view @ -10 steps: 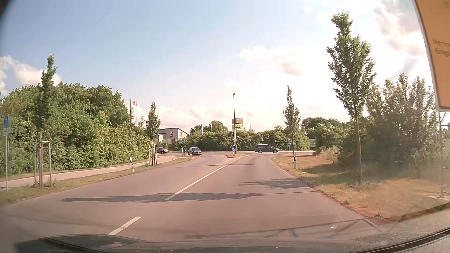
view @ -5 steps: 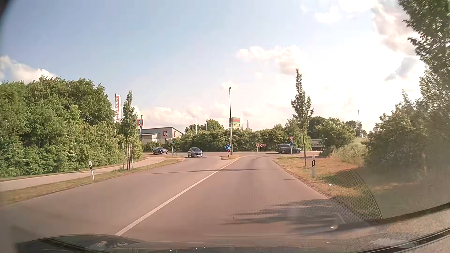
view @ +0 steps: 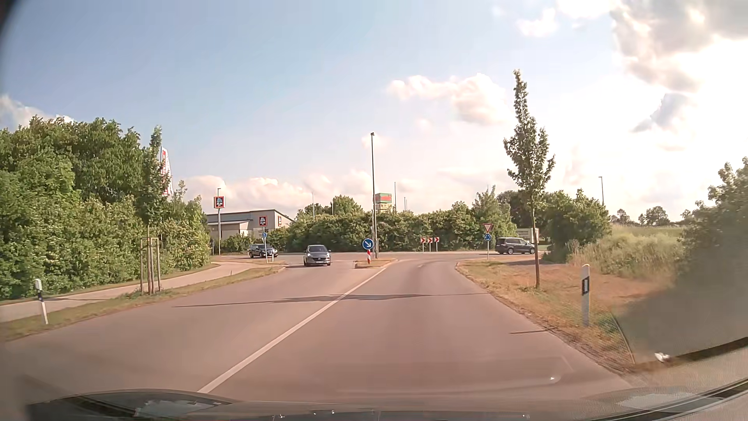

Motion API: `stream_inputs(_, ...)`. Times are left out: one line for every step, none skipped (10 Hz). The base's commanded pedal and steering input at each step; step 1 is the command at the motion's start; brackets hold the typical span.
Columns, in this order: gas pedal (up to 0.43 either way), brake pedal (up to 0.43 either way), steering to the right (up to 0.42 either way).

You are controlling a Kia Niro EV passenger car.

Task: Follow the waypoints while adhering to traffic rules and regulations

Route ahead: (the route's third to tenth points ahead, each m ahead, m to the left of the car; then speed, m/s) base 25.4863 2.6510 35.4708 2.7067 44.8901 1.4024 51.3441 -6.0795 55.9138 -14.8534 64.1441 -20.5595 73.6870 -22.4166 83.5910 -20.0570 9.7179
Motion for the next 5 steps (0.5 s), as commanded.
stream_inputs(0.000,0.201,0.021)
stream_inputs(0.000,0.201,0.021)
stream_inputs(0.000,0.201,0.022)
stream_inputs(0.000,0.201,0.023)
stream_inputs(0.000,0.195,0.023)
